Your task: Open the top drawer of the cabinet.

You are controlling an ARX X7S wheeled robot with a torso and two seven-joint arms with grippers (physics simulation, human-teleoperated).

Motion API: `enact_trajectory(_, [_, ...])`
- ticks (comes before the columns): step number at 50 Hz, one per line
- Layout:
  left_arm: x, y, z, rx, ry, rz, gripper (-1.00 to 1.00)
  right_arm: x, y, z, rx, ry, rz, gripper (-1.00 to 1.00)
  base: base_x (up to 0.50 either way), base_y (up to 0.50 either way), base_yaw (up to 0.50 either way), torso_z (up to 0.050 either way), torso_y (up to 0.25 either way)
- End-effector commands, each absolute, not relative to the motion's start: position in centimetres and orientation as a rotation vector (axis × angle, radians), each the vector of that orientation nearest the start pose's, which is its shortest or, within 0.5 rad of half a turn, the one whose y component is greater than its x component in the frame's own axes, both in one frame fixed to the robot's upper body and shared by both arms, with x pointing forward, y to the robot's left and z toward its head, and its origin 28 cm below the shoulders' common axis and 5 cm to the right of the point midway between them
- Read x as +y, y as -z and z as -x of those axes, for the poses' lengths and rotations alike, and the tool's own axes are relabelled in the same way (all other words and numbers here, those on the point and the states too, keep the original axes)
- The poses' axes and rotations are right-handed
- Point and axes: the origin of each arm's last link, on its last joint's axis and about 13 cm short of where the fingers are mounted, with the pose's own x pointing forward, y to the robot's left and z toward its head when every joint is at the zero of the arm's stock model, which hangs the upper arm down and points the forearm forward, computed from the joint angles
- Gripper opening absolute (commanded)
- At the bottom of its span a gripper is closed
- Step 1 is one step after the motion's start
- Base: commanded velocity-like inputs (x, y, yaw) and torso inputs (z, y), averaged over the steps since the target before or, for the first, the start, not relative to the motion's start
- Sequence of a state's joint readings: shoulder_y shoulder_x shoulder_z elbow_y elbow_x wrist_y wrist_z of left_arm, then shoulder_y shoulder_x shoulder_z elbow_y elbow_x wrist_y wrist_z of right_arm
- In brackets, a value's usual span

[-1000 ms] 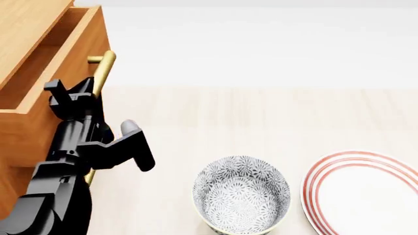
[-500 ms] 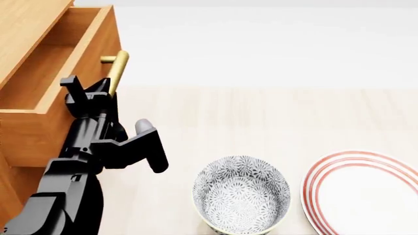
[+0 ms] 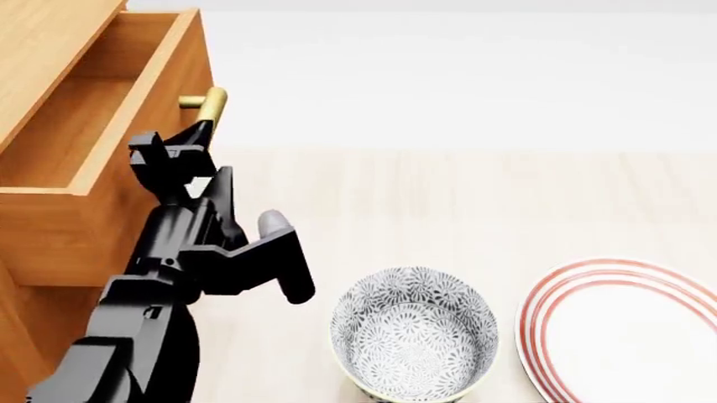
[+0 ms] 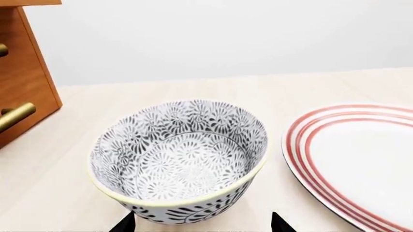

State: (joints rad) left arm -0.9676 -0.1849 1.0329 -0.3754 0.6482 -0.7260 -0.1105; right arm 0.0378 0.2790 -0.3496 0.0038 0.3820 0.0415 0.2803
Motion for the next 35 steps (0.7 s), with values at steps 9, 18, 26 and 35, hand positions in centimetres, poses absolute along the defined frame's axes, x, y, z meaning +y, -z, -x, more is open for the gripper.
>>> enact_trajectory(9, [12.4,-17.6,-33.2,-0.359,0.039,-1.288,1.00,-9.4,-0.5,-20.7,0.123,-0.057,-0.076,1.00,0.00,0.00,0.00,0.000,0.000])
enact_trajectory(18, [11.2,-19.3,-31.2,-0.408,0.084,-1.191,1.00,-9.3,-0.6,-20.6,0.123,-0.060,-0.075,1.00,0.00,0.00,0.00,0.000,0.000])
enact_trajectory(26, [11.1,-22.0,-30.0,-0.407,0.047,-1.038,1.00,-9.3,-0.5,-20.6,0.124,-0.064,-0.074,1.00,0.00,0.00,0.00,0.000,0.000])
enact_trajectory(35, [11.6,-25.4,-29.1,-0.393,-0.023,-0.855,1.00,-9.3,-0.6,-20.5,0.126,-0.063,-0.075,1.00,0.00,0.00,0.00,0.000,0.000])
